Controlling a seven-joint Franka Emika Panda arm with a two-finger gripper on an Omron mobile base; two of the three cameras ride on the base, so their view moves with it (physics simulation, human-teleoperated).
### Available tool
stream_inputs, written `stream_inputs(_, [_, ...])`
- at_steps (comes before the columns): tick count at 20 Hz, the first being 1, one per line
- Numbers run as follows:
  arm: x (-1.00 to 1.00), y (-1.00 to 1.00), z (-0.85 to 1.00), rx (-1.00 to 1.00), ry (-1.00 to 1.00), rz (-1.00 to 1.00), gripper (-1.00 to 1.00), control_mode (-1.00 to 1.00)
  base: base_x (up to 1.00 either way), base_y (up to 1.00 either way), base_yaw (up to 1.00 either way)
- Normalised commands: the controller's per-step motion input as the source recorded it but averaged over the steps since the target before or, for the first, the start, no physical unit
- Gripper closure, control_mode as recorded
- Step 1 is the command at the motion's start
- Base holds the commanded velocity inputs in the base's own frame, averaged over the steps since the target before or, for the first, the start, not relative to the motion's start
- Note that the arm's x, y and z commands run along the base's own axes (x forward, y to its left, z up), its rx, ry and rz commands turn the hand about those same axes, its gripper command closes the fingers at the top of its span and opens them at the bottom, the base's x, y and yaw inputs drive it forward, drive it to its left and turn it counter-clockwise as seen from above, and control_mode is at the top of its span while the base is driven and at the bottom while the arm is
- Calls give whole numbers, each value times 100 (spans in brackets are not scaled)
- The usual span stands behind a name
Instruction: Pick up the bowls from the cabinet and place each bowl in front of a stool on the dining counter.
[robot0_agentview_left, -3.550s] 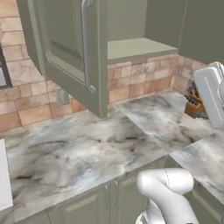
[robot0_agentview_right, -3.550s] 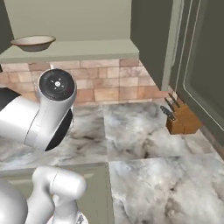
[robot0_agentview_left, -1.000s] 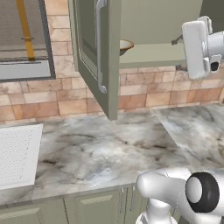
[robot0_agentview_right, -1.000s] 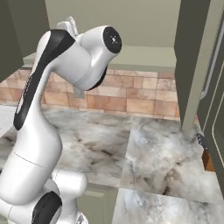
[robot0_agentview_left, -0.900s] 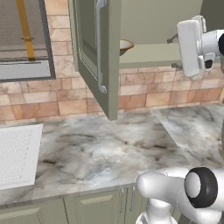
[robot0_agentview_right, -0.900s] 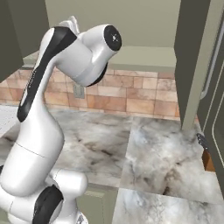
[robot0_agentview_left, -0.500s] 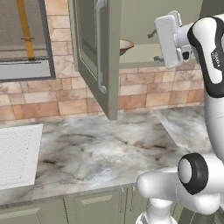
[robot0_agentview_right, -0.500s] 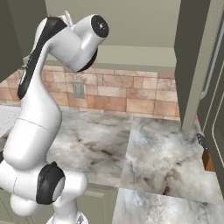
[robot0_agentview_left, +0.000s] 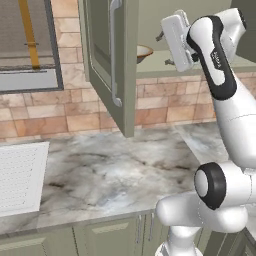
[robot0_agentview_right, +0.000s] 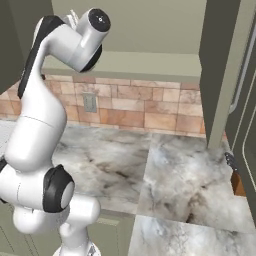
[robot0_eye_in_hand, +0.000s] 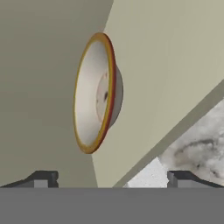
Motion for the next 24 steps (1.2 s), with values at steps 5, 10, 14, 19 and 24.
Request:
stream_inputs(5, [55, 9, -33, -1, 1, -1, -100, -100, 0, 0, 0])
stream_inputs(10, [63, 10, -19, 0, 3, 0, -100, -100, 0, 0, 0])
stream_inputs(14, [64, 8, 0, 0, 0, 0, -100, -100, 0, 0, 0])
stream_inputs(19, [47, 10, 0, 0, 3, 0, -100, -100, 0, 0, 0])
stream_inputs(24, [26, 18, -5, 0, 9, 0, -100, -100, 0, 0, 0])
